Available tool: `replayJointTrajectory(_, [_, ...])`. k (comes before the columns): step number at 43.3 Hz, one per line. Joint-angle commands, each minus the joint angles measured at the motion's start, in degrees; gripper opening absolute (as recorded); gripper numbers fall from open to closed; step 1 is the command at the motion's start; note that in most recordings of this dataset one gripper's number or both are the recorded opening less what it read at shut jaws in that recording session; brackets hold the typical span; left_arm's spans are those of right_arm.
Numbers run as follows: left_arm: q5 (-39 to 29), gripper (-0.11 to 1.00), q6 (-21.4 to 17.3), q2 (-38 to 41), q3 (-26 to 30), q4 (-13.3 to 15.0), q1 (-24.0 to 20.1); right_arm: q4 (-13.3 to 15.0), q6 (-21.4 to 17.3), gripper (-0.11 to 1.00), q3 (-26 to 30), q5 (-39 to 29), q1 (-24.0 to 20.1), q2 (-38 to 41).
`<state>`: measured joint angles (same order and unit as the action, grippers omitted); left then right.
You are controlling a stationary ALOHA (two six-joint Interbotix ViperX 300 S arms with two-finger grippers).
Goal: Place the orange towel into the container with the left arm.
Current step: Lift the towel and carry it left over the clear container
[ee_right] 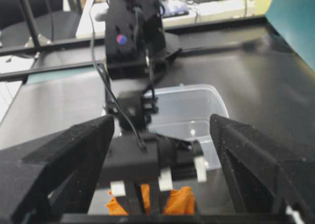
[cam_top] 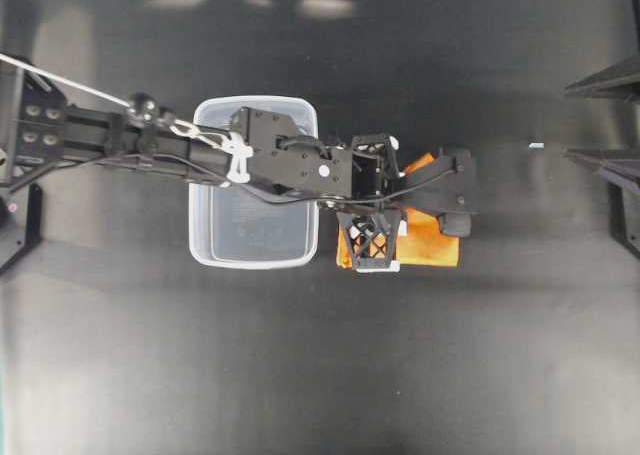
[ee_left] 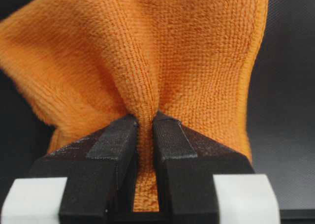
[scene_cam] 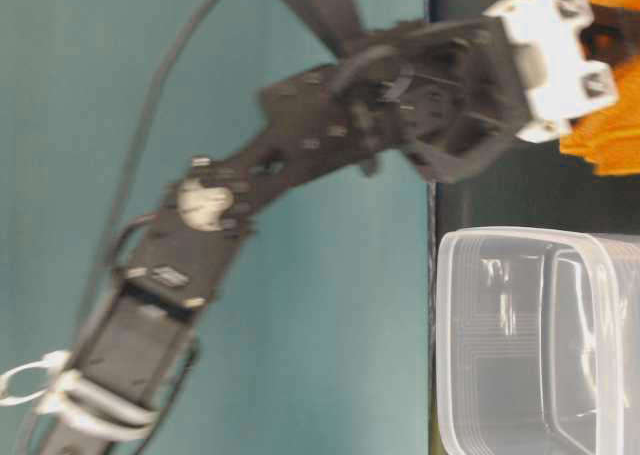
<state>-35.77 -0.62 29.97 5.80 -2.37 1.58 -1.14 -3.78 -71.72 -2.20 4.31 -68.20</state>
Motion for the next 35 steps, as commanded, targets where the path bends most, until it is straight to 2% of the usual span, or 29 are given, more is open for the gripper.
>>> replayJointTrajectory(1, [-0.53,0.06,-0.44,-6.33,1.41,-0.18,-0.18,0.09,0.09,0.76,0.35,0.70,0.09,0.18])
replayJointTrajectory(7, [-2.90,0.06,-0.70,-13.54,0.26,-0.18,-0.44,0.09,0.09,0.76,0.53,0.88,0.09,-0.26])
replayJointTrajectory(15, [-7.65,0.06,-0.53,-24.17,-5.27,-0.26,-1.49,0.09,0.18,0.76,0.62,0.70,0.09,-0.88])
replayJointTrajectory(28, [-8.09,0.06,0.26,-36.39,-21.71,-0.18,-3.16,0.09,0.18,0.76,0.26,0.88,0.09,-1.14])
replayJointTrajectory(35, [-7.03,0.06,0.35,-39.11,-27.16,-0.18,-3.16,0.09,0.09,0.76,0.18,0.88,0.09,-1.14])
